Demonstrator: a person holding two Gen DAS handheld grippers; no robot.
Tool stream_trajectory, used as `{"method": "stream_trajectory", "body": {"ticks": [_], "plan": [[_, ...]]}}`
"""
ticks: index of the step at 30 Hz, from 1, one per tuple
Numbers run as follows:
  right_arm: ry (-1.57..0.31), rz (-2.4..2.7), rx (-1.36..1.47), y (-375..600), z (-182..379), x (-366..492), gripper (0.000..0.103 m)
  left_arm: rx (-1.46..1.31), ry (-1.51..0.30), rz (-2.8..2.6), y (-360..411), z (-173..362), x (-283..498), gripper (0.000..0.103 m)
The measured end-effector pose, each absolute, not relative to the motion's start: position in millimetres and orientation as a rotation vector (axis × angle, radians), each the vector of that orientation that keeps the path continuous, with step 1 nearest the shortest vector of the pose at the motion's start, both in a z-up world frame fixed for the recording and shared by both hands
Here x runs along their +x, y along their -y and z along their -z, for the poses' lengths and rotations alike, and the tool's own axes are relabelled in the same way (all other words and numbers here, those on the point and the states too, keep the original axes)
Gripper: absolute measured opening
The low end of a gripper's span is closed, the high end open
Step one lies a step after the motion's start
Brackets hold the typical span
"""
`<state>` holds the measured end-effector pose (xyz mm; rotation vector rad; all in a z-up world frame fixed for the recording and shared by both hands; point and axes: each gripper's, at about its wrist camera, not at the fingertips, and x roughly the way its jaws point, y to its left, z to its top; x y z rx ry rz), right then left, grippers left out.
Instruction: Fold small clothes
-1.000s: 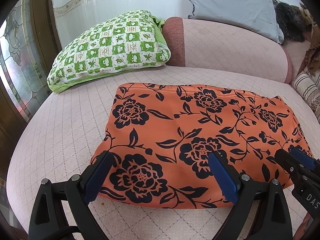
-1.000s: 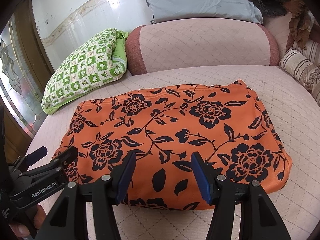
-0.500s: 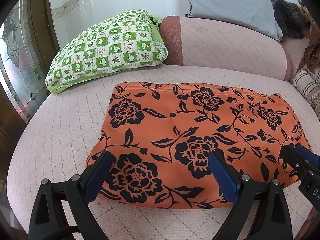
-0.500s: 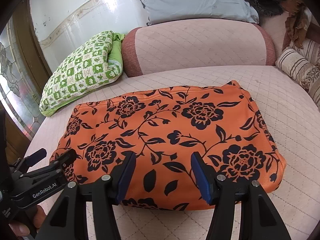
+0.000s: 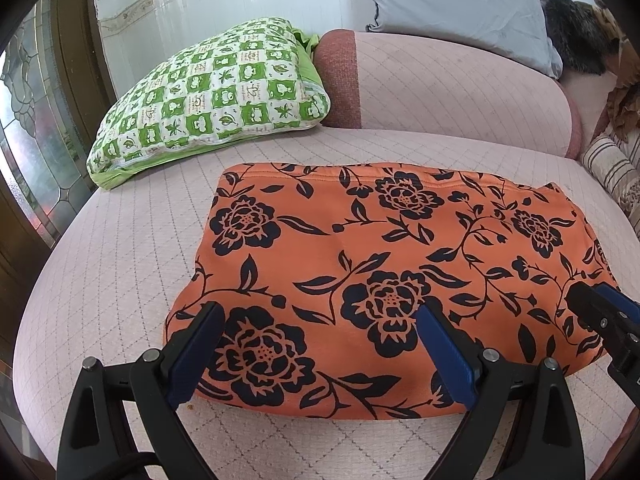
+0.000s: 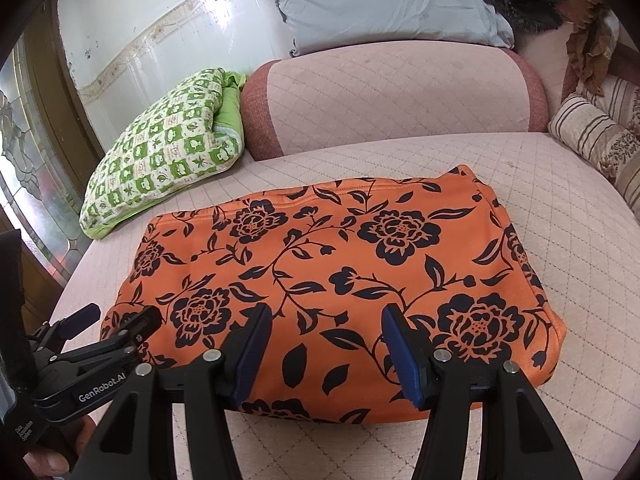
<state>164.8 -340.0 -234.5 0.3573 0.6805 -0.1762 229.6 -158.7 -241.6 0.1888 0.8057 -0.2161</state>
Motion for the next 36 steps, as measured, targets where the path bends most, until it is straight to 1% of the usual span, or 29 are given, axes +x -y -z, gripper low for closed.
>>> {"method": "stream_trajectory", "body": {"ticks": [11, 20, 36], "plan": [[-0.667, 0.224, 0.327, 343.5, 226.4, 143.6, 0.061, 0.206, -0.775, 0.243, 164.9, 232.6, 208.3, 0.096], [-0.675, 0.305, 0.264, 340.6, 227.8, 119.8, 0.061, 0.213, -0.741, 0.268, 164.2, 223.9, 176.0, 0.096], [-0.681, 0.320, 0.290, 342.1, 230.7, 96.9, 0.061, 0.229, -0.723, 0.269, 162.4, 222.2, 146.3, 0.096]]}}
